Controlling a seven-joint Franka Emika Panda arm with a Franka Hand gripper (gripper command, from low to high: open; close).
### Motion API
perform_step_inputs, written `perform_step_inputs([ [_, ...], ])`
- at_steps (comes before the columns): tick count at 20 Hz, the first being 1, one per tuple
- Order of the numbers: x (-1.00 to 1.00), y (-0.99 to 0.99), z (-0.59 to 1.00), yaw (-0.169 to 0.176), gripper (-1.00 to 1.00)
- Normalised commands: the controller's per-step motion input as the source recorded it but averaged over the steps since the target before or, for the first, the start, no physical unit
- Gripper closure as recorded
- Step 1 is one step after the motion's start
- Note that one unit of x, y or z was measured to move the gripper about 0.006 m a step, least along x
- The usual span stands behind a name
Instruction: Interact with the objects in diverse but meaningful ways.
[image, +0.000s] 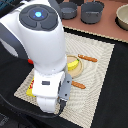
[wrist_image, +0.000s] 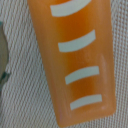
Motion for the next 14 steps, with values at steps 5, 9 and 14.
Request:
perform_step_inputs([
  [5,0.11,-0.25,-0.07,0.074,-1.00],
  [9,0.12,-0.26,-0.04,0.054,1.00],
  [14,0.11,-0.27,-0.06,0.041,1.00],
])
